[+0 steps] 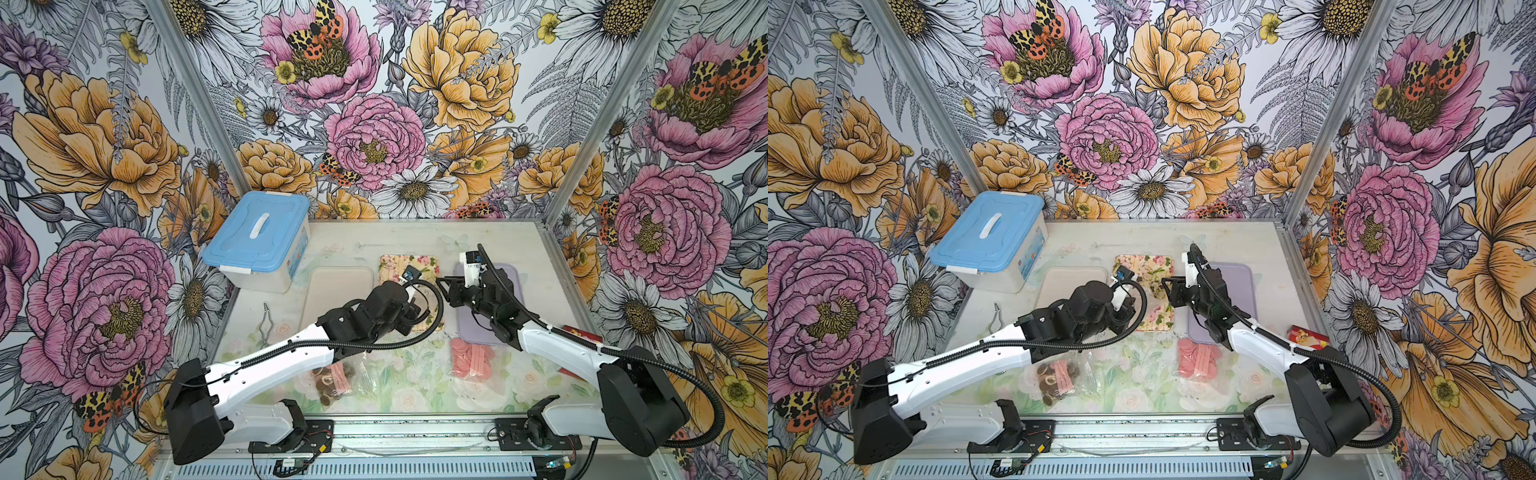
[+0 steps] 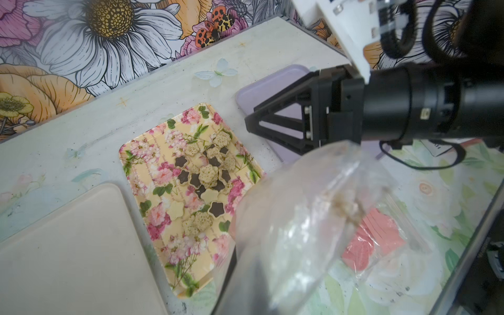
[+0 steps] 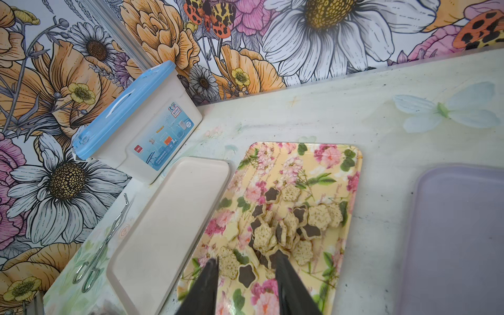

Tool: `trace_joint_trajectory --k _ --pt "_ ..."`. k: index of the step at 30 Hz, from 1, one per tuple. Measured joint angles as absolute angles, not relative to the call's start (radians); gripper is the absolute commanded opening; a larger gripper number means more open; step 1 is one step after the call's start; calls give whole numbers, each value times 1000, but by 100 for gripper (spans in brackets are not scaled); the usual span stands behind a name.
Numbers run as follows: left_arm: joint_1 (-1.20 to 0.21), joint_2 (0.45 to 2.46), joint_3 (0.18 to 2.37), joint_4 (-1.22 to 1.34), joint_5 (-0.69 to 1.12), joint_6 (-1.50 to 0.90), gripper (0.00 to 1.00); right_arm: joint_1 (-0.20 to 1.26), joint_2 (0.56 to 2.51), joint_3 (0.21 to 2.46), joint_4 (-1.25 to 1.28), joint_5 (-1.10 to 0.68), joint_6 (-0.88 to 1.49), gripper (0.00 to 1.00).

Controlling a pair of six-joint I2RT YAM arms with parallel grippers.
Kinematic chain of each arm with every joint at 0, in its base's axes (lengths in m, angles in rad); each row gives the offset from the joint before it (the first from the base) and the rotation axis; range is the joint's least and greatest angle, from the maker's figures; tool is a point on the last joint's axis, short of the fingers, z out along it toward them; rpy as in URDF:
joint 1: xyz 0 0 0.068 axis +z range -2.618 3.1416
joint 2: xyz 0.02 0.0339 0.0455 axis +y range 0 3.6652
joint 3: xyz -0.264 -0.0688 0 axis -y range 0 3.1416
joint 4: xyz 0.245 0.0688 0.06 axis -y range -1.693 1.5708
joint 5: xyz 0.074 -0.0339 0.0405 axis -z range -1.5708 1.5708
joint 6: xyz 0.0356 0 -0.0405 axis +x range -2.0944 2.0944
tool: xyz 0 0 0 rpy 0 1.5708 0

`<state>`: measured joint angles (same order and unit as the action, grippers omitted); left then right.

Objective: Pour cookies out of the ziploc bag
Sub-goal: Place the ziploc bag at the center of the board.

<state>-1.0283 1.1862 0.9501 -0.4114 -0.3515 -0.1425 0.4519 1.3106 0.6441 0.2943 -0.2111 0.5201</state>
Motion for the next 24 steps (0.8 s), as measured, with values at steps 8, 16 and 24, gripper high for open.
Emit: trace_joint_trajectory --k 8,16,24 --pt "-1262 1142 764 -492 -660 -291 0 432 1296 664 137 -197 560 47" --pt "-1466 1514 809 -501 -798 -456 0 429 1250 665 42 -213 547 78" --pt "-1534 1766 915 -439 -795 -526 0 385 1218 665 33 -213 531 84"
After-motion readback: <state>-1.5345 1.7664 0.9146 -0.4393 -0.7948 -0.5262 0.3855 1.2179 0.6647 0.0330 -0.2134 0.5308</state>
